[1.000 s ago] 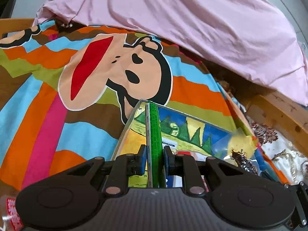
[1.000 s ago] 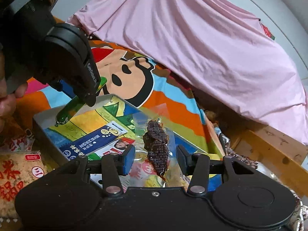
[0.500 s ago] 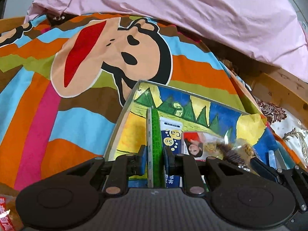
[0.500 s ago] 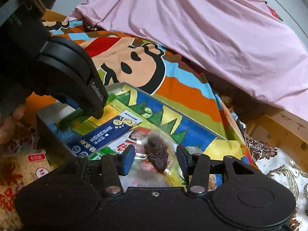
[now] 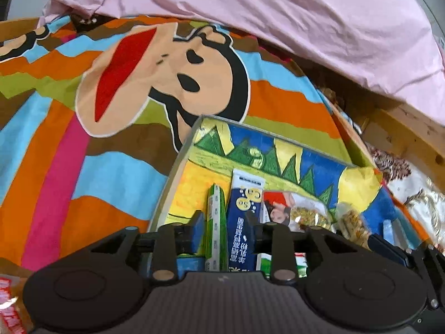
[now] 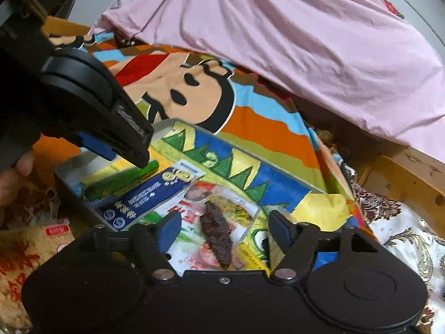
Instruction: Organize snacks
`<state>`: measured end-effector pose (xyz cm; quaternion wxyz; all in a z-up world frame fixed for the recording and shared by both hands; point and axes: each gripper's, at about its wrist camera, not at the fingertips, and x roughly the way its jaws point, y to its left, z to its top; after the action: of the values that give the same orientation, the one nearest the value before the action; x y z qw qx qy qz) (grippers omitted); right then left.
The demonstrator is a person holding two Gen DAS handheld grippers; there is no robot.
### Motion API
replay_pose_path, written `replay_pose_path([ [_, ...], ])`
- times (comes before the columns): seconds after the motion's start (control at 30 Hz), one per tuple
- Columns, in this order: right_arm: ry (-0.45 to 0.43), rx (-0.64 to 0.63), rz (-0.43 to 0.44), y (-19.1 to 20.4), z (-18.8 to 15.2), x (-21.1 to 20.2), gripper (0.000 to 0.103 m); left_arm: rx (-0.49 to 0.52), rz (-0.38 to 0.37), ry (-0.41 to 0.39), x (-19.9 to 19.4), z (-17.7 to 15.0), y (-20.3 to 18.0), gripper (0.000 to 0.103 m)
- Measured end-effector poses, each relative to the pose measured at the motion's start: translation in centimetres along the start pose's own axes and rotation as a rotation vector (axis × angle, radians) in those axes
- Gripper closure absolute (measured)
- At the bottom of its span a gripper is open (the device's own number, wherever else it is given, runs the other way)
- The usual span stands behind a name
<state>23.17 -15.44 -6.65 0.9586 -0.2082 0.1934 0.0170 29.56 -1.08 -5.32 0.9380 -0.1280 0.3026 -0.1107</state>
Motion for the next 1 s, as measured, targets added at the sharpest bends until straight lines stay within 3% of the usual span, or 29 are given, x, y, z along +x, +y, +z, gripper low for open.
replay_pose_path([
  [0.17,-0.039,0.070,-0.031,-2.0,1.5,-2.4,0.017,-0.005,-0.014,-0.047,-2.7,1.0,-0.2,0.043],
  [0.33,-0.086,0.147,-0.053,-4.5,2.8,-6.1,0.007,0.000,-0.020,-0.113,-6.6,1.8,-1.0,0.014],
  [0.43,-0.120,0.193,-0.075,-5.8,3.1,-8.7,0.005,-0.020,-0.031,-0.157,-9.1,1.9,-1.4,0.006],
  [0.57,-0.151,0.261,-0.093,-7.3,3.3,-11.5,0.001,-0.028,-0.050,-0.199,-12.4,1.7,-2.1,0.001],
  [0.8,-0.202,0.326,-0.087,-9.1,3.1,-16.7,0.001,0.002,-0.017,-0.264,-17.2,0.2,-2.4,0.001],
  [1.0,-0.215,0.360,-0.076,-9.9,1.9,-20.7,0.001,-0.001,-0.018,-0.266,-20.0,-1.3,-2.2,0.001],
])
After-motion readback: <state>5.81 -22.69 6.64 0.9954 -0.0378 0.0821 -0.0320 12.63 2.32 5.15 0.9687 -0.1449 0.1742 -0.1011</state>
